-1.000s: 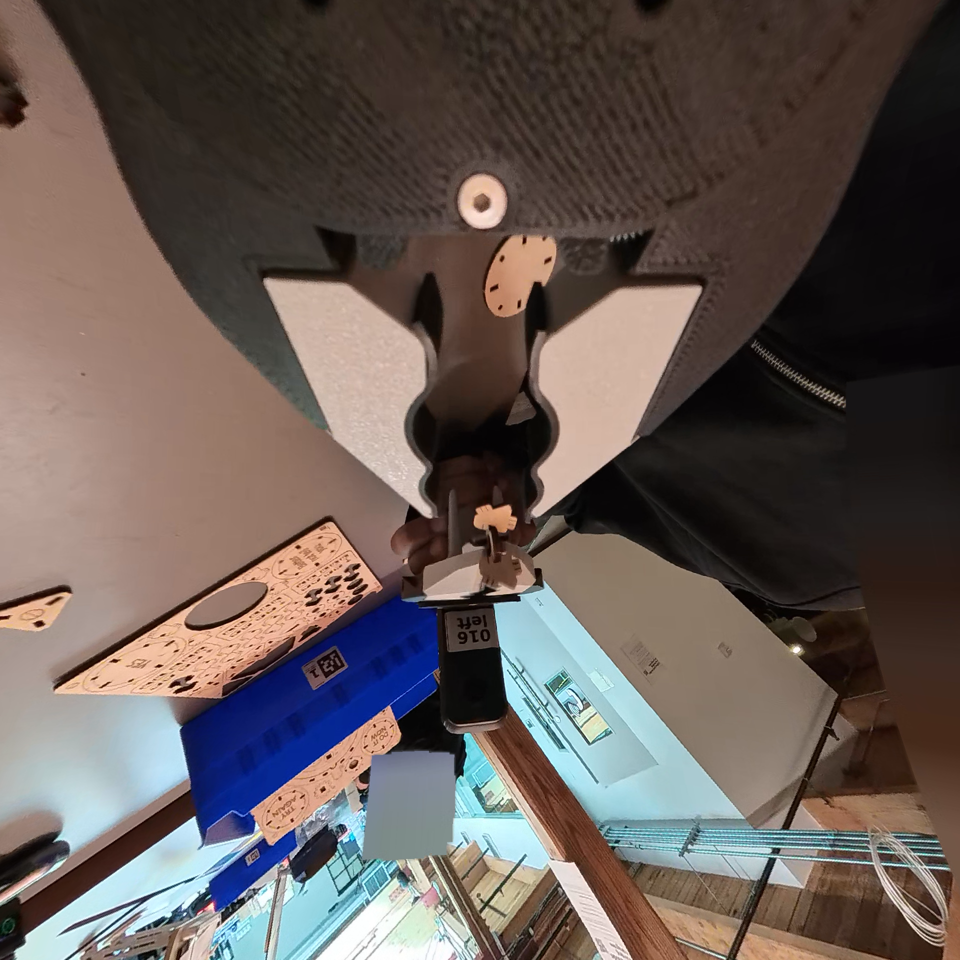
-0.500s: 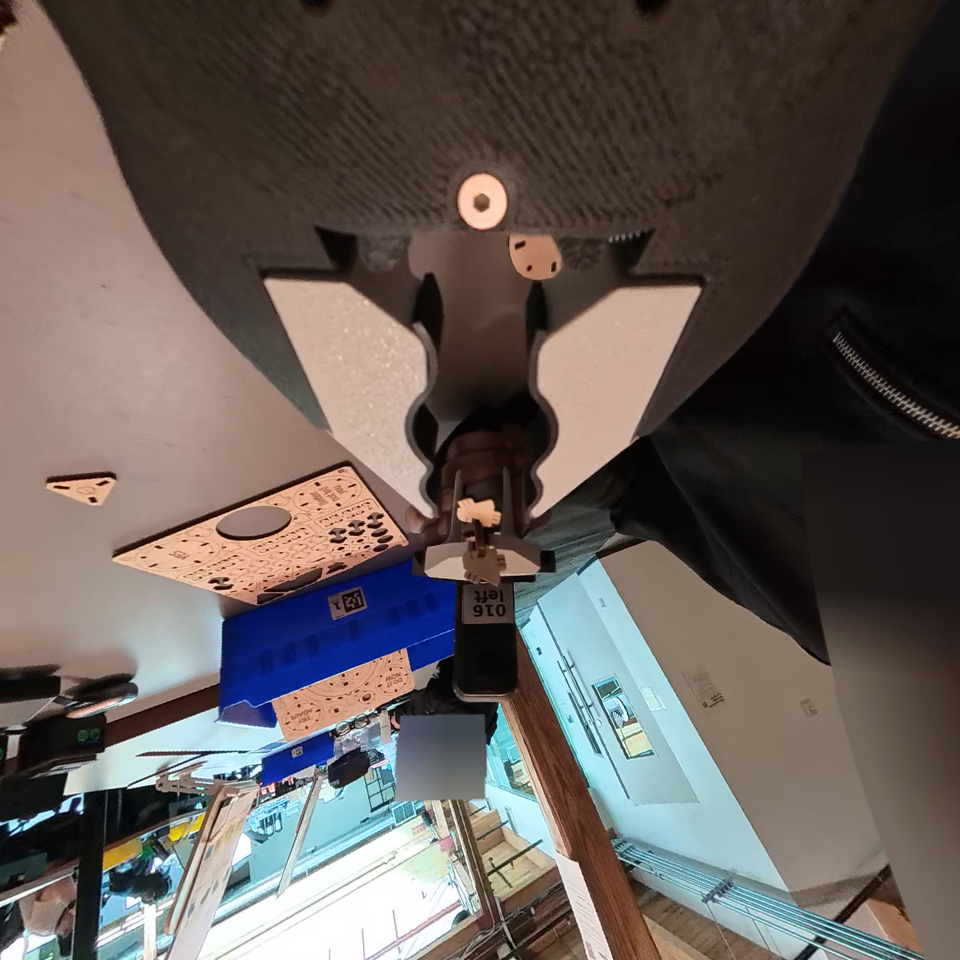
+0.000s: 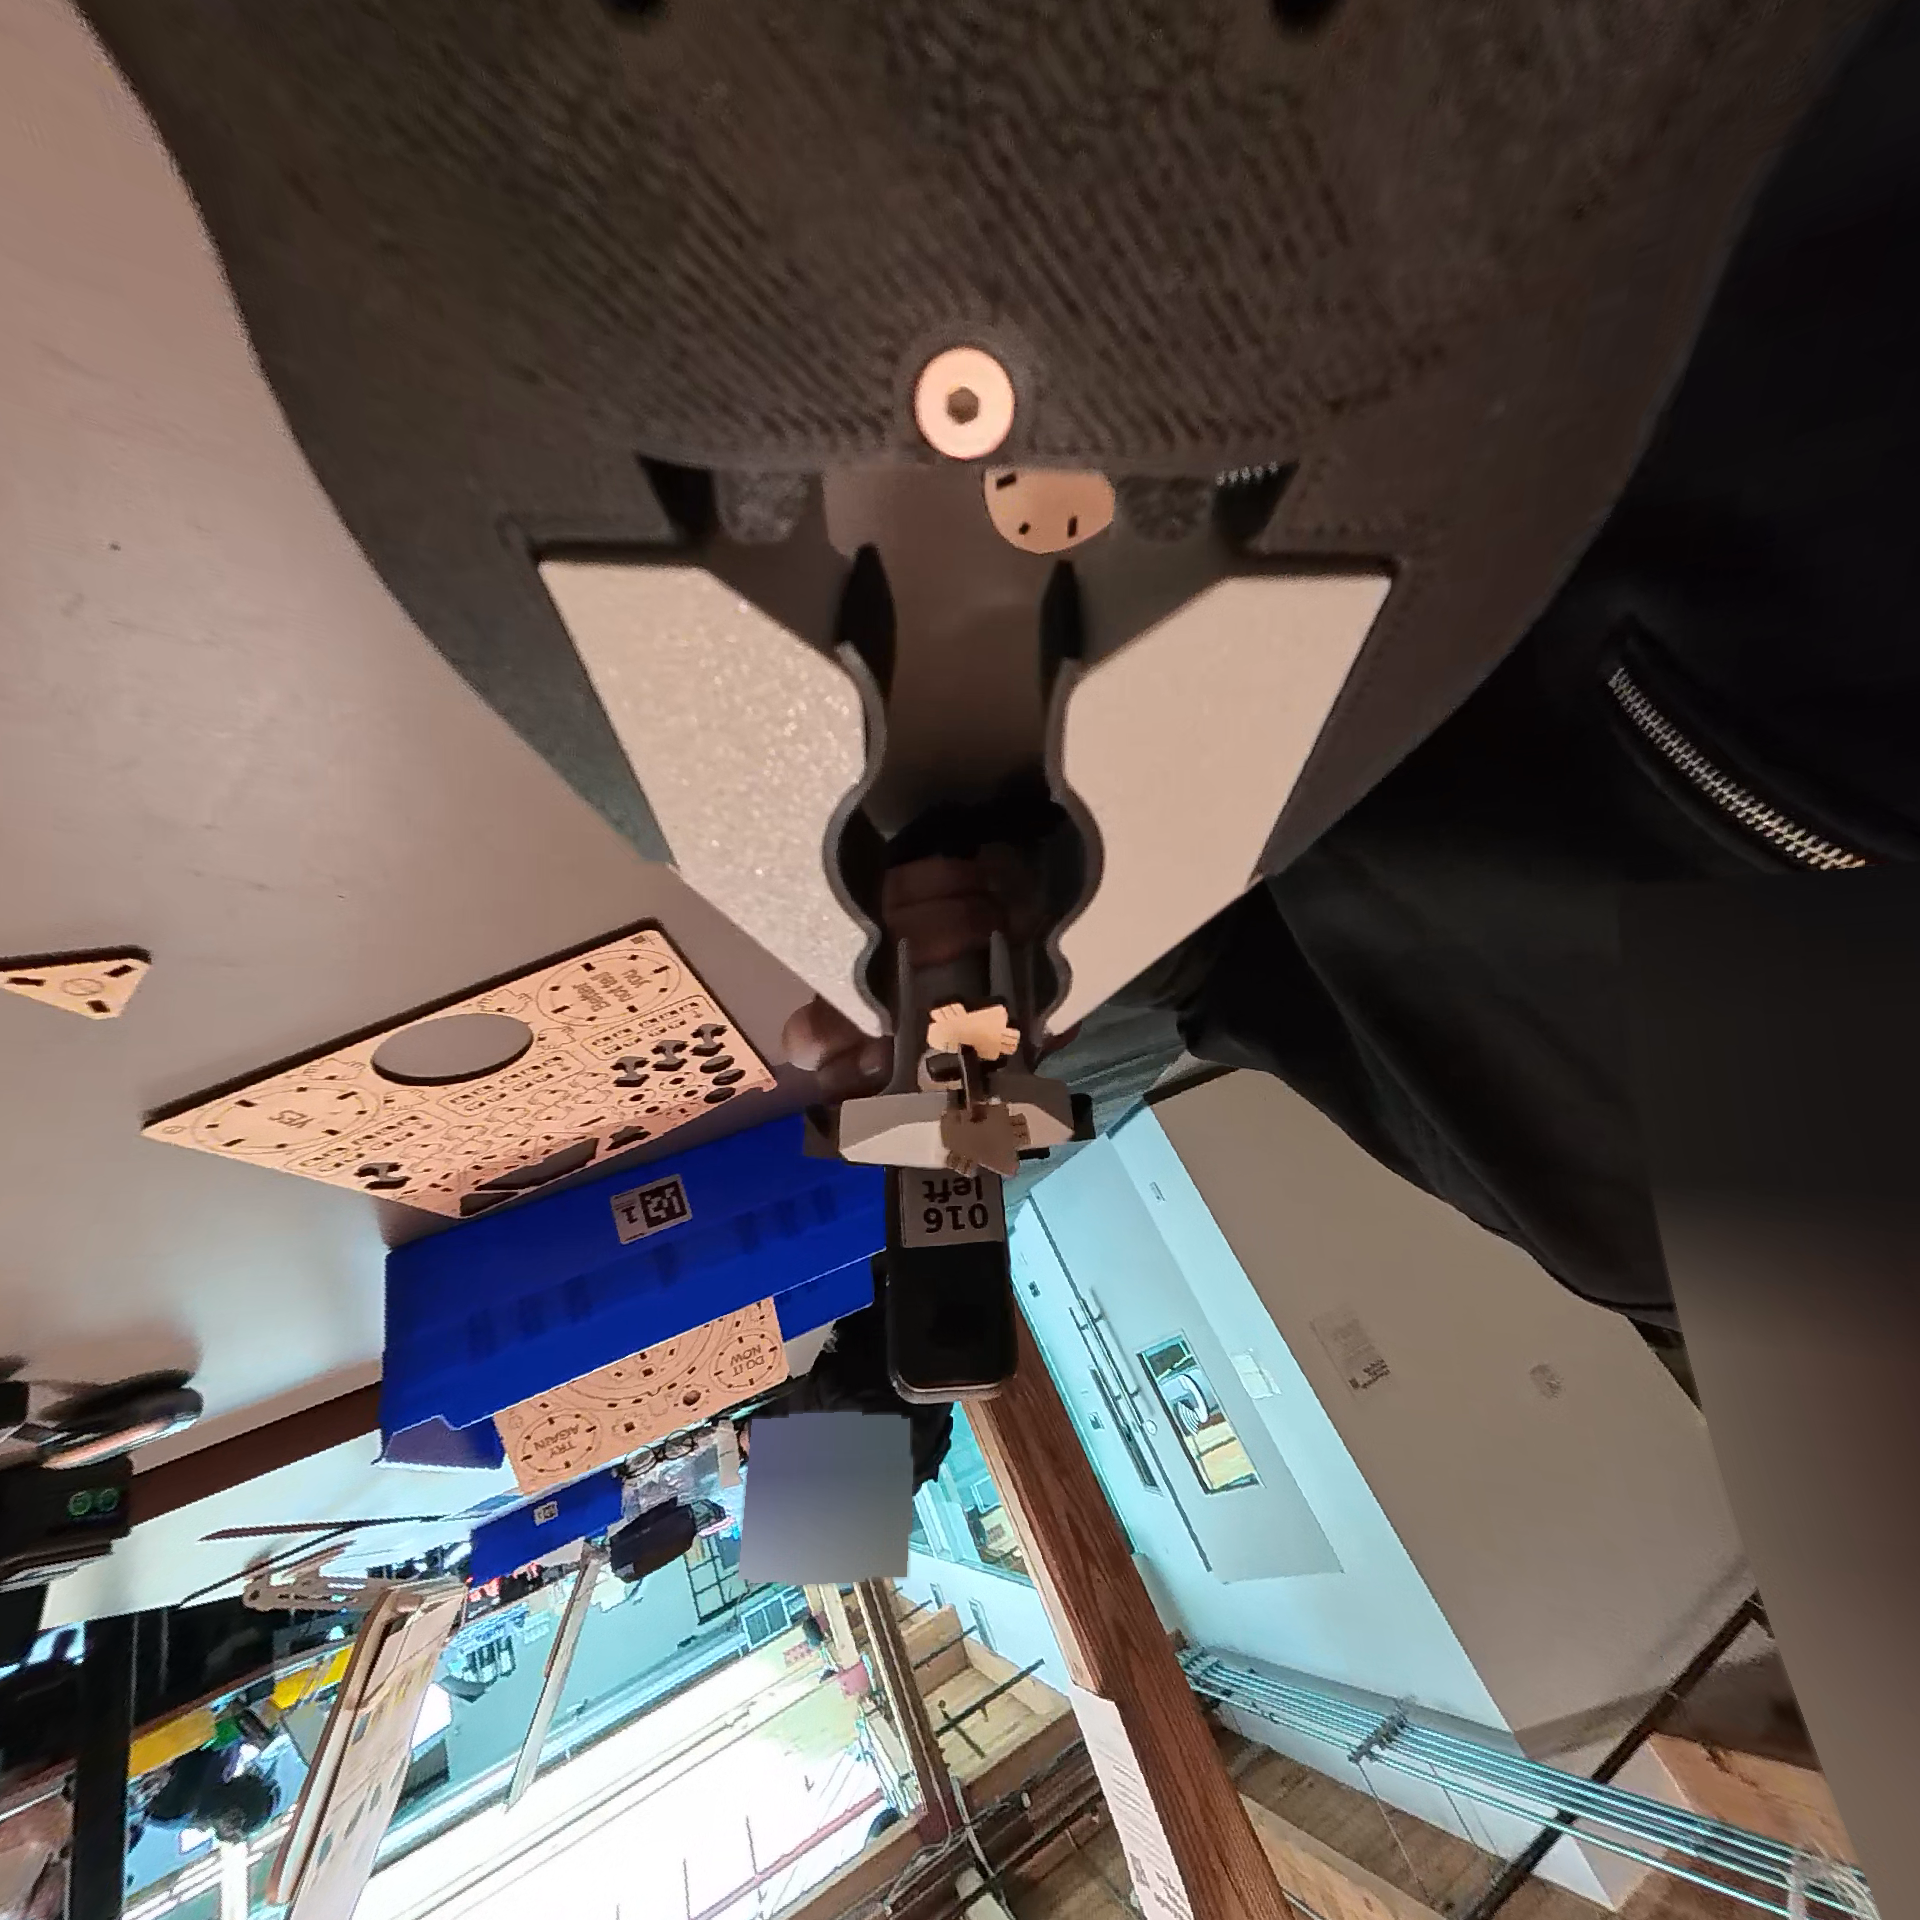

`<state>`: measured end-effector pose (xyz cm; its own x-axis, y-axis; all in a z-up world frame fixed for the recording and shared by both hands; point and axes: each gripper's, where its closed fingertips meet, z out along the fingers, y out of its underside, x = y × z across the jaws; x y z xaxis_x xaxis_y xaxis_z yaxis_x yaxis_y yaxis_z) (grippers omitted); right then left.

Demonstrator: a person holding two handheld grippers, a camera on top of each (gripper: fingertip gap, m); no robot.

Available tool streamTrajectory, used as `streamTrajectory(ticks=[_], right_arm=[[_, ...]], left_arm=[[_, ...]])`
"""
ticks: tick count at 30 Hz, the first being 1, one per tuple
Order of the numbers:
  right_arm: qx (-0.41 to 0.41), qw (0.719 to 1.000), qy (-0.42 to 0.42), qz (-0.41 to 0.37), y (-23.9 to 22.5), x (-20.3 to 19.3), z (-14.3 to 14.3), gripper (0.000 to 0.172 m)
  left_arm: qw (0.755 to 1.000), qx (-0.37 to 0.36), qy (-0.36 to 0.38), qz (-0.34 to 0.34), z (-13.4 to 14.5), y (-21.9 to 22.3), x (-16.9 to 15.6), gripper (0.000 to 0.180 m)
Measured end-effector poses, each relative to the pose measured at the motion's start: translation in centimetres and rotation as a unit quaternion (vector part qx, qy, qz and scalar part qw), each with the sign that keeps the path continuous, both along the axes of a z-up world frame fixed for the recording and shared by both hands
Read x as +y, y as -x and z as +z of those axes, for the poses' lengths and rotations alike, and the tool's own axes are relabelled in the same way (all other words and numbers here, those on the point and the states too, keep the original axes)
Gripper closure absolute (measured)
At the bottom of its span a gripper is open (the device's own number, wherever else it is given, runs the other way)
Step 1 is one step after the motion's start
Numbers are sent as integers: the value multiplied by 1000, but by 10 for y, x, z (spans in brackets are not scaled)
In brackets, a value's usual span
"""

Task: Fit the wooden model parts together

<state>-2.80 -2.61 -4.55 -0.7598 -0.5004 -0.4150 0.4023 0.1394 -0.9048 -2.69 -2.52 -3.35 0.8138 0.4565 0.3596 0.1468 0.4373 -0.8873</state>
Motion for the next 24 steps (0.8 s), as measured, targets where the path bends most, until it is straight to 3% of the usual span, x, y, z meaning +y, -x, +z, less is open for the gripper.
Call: streamTrajectory(ticks=[2,18,24], right_arm=[[-10,1000,4,3,0,1,2,157],[-5,1000,10,13,-4,4,5,158],[-100,994,31,21,14,10,18,158]], left_arm=[[1000,0,-1,0,0,0,0,180],[1000,10,-1,-6,2,-4,2,180],[998,-9,-50,-24,5,-2,-4,180]])
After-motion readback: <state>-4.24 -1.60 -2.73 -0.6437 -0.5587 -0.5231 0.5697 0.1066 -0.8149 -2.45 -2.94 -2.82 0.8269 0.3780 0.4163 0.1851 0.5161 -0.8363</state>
